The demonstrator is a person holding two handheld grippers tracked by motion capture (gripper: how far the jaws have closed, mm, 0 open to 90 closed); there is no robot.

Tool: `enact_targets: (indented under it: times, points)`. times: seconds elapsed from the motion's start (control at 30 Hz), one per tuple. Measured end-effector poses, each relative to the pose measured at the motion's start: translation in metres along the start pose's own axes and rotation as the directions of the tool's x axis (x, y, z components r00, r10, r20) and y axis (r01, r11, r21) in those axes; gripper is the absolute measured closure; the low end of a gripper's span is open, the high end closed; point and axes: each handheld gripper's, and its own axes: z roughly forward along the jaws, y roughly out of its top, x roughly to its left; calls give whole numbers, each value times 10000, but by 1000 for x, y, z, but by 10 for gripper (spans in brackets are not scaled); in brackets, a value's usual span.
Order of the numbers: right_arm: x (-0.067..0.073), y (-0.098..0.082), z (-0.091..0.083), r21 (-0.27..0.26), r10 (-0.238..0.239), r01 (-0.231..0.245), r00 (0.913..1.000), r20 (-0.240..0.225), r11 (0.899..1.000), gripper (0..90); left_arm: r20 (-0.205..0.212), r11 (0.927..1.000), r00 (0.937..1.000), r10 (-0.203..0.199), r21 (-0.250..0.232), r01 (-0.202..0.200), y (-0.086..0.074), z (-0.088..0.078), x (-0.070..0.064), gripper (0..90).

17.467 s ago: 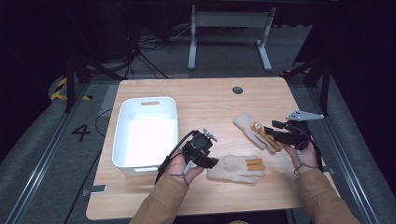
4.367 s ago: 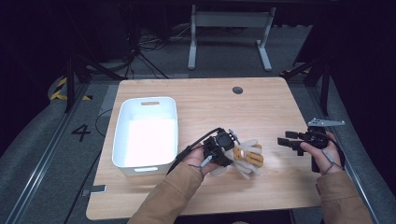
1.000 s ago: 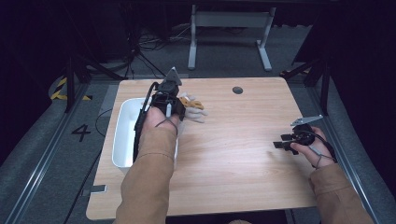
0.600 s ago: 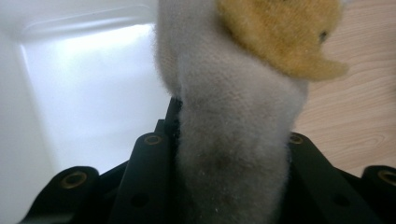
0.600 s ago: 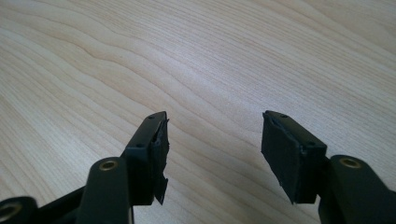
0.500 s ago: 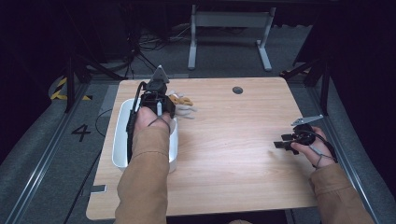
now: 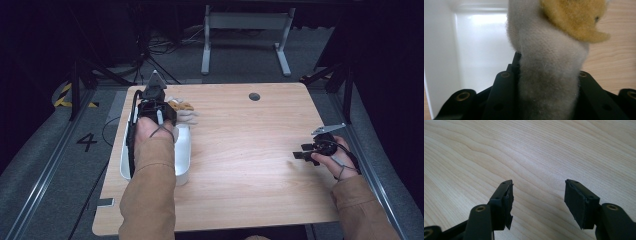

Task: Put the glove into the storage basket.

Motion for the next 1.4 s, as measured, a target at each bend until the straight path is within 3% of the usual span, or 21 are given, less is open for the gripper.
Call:
enact_targets:
  times: [0.27,0.67,1.13,1.2,1.4]
  points:
    - [-1,-1,0,-11,37,-37,10000,-6,10000,408,-82,9974,9977,-678,-247,676,-1,-1,11,688]
    - [-1,-1,1,5,48,-48,10000,-35,10000,408,-240,9854,9875,-1558,-739,1536,-7,-1,23,688]
    - [-2,-2,4,111,80,-80,10000,-23,9999,406,-307,9759,9801,-1961,-1035,1920,-18,26,38,687]
    - [-1,-2,4,126,76,-76,10000,-21,9999,405,-125,9697,9746,-2238,-1030,2213,-20,29,40,686]
    - [-2,-3,5,162,96,-96,10000,-23,9998,404,-234,9664,9702,-2412,-968,2380,-25,39,46,686]
